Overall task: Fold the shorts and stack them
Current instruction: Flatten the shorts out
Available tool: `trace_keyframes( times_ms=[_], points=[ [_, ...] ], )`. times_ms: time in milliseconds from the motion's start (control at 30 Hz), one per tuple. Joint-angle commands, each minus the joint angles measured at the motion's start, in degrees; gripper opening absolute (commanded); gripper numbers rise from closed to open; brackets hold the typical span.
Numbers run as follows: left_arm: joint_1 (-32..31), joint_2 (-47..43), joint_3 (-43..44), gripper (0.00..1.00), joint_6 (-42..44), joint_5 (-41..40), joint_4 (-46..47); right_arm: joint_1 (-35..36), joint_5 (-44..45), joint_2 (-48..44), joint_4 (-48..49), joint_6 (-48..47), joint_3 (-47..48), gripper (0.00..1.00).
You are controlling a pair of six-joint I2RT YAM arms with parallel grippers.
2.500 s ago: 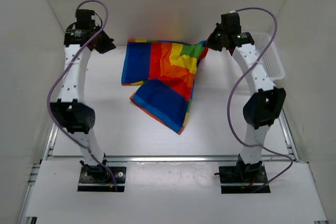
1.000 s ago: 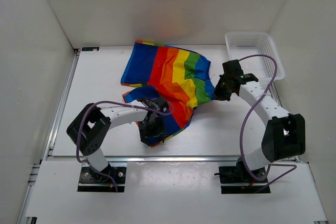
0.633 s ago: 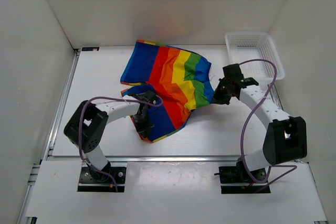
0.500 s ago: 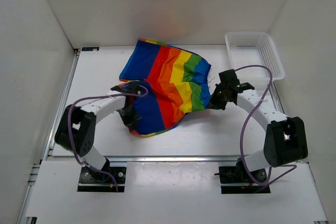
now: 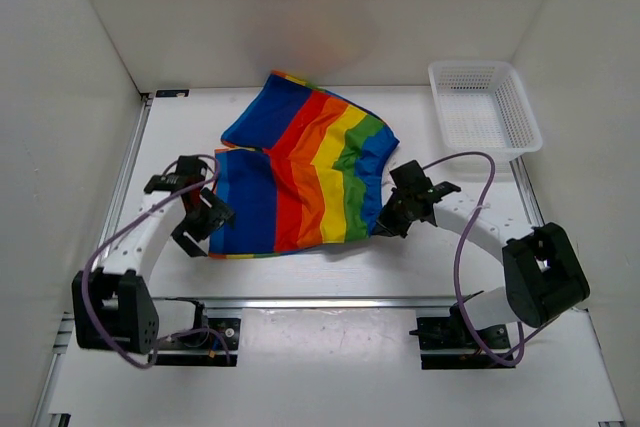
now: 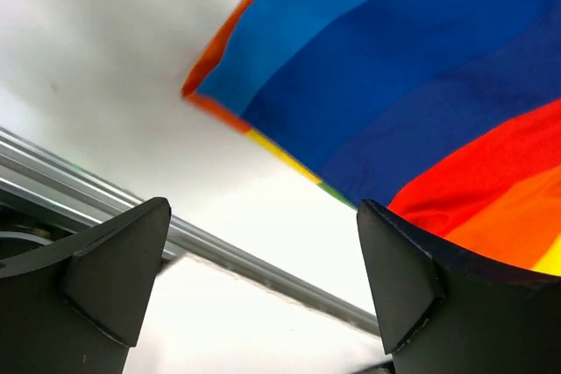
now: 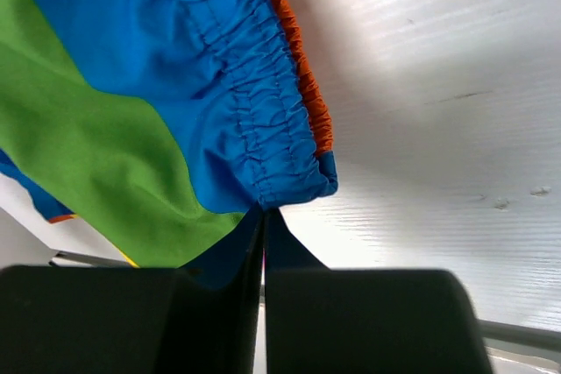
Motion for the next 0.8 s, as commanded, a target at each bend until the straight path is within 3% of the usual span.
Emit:
trace_keyframes(
  times_ms=[0,67,167,333,533,767],
  points=[
    [2.9,-8.6,-7.0,1.00,-7.7,6.3,2.0,0.4,0.5,0.9,2.1,1.0,3.0,0.00],
    [3.4,-10.6,-9.5,0.99,-8.4,7.4,4.2,0.4,-0.1,0.9,2.1,0.4,3.0,0.00],
    [4.7,-8.2,-11.0,0.93,-9.1,4.9,5.6,0.4,-0.6,1.4,2.1,-0.3,3.0,0.00],
    [6.2,-4.7,-13.9,0.92,-10.7,5.9,13.0,0.4,-1.3,1.4,2.1,-1.4,3.6,0.00],
    [7.5,-0.7,-13.9,0.86,-10.7,3.3,15.1,0.4,-0.7,-0.2,1.5,-1.9,3.6,0.00],
    [8.0,8.2,-12.8,0.70,-9.6,2.0,17.1,0.4,-0.1,-1.2,1.0,-1.9,3.1,0.00]
  ],
)
